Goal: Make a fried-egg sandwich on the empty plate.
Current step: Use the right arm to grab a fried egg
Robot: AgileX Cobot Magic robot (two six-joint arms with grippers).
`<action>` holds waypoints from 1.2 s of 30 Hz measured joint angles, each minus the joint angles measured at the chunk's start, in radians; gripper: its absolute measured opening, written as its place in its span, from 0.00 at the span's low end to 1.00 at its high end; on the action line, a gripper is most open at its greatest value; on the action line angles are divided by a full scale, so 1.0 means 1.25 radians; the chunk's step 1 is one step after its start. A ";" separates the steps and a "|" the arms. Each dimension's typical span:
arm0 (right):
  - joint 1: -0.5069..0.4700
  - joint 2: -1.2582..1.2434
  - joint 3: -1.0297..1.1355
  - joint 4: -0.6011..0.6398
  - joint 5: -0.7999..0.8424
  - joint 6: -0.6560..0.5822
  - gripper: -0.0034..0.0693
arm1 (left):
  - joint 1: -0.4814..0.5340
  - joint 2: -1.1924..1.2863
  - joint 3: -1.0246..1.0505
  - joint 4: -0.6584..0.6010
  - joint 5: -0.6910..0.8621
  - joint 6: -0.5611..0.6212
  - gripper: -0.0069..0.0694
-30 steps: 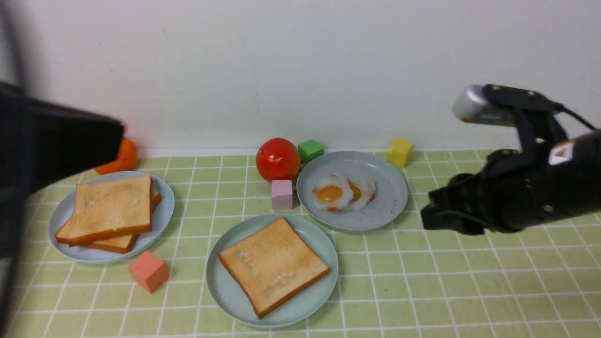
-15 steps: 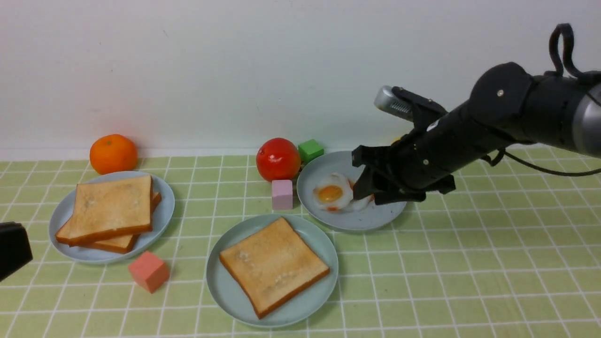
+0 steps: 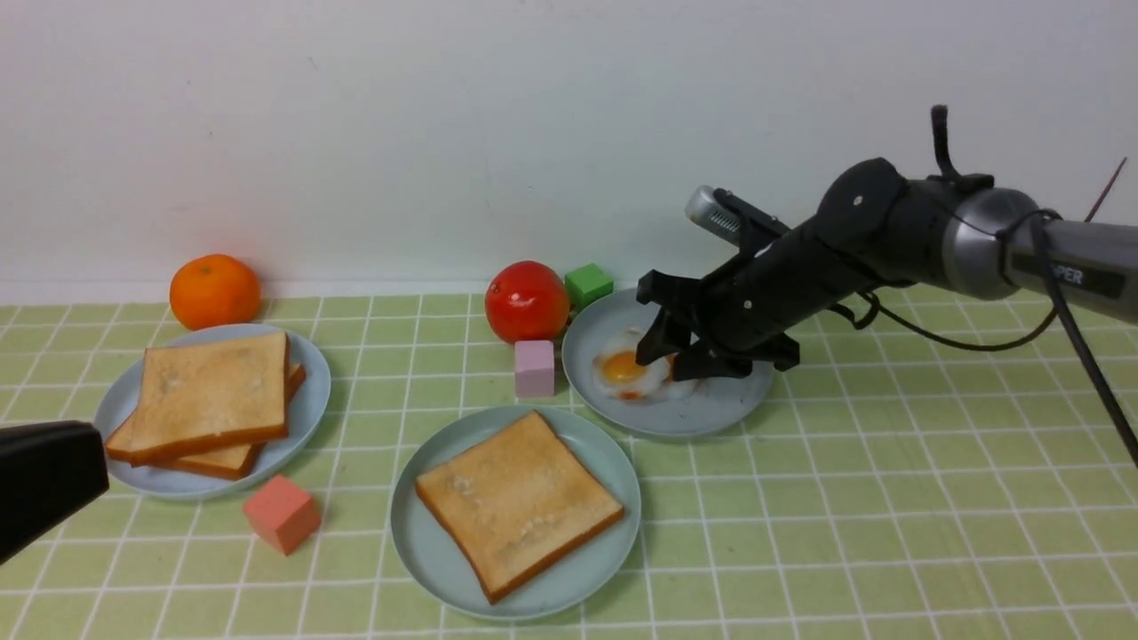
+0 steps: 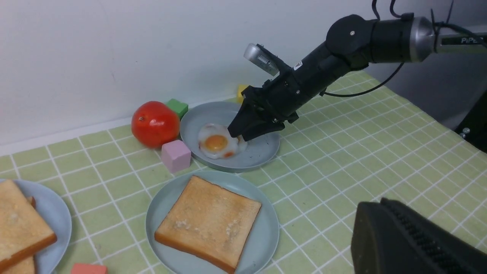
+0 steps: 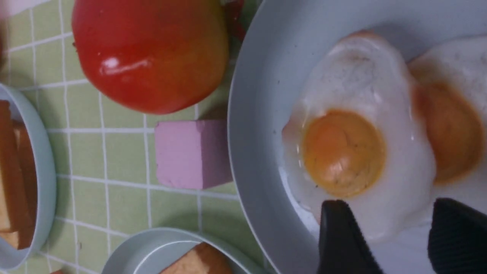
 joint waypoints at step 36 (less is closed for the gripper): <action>-0.009 0.049 -0.016 0.075 -0.033 -0.022 0.29 | 0.000 0.005 0.000 -0.006 0.000 -0.002 0.07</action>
